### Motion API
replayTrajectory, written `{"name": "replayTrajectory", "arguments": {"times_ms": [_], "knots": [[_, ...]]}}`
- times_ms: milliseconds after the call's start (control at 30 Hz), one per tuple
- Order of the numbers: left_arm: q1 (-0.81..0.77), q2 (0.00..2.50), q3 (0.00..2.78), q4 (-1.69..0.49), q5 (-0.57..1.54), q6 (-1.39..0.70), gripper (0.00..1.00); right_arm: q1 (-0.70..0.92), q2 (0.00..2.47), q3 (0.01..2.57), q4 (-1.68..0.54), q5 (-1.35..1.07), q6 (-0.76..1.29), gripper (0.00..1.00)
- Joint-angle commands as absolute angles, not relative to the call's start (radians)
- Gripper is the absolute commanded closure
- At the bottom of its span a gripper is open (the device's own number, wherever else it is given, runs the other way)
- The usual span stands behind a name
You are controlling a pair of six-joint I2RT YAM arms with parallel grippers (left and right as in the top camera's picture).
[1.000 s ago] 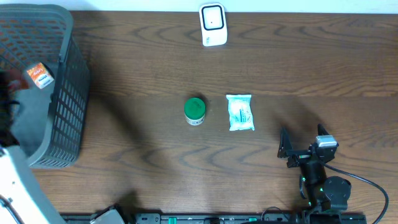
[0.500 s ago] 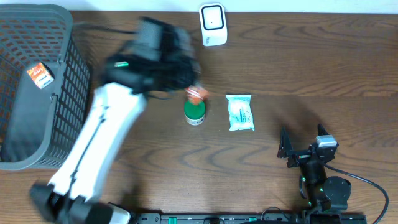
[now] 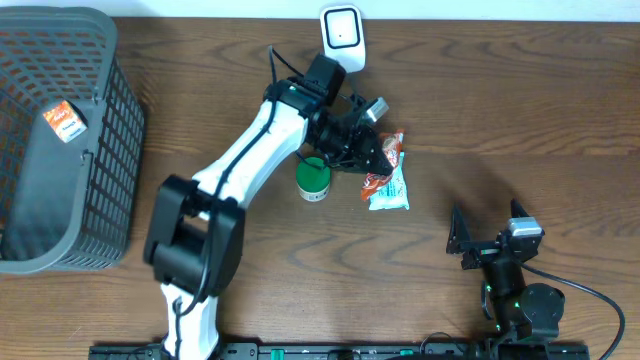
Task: Scan the item barcode
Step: 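Carry the chocolate bar under the scanner and hold it there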
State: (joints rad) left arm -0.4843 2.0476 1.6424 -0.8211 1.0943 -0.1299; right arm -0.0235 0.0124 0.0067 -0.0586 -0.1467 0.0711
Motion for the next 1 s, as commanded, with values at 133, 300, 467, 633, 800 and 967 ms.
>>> {"name": "replayTrajectory", "arguments": {"times_ms": [133,300,467,633,800,967], "knots": [[-0.480,2.112,1.636,-0.688,1.068,-0.106,0.92,-0.012,0.009,0.006,-0.061,-0.156,0.081,0.01],[-0.514,2.112,1.636,-0.661,0.593,-0.245,0.92,-0.012,0.009,0.006,-0.061,-0.156,0.081,0.01],[-0.587,2.112,1.636,-0.641,0.371,-0.271,0.92,-0.012,0.009,0.006,-0.061,-0.155,0.081,0.01],[-0.676,2.112,1.636,-0.594,0.289,-0.193,0.92,-0.012,0.009,0.006,-0.061,-0.155,0.081,0.01],[-0.749,2.112,1.636,-0.562,0.141,-0.184,0.92,-0.012,0.009,0.006,-0.061,-0.155,0.081,0.01],[-0.784,2.114,1.636,-0.500,0.142,-0.206,0.92,-0.012,0.009,0.006,-0.061,-0.156,0.081,0.01]]}}
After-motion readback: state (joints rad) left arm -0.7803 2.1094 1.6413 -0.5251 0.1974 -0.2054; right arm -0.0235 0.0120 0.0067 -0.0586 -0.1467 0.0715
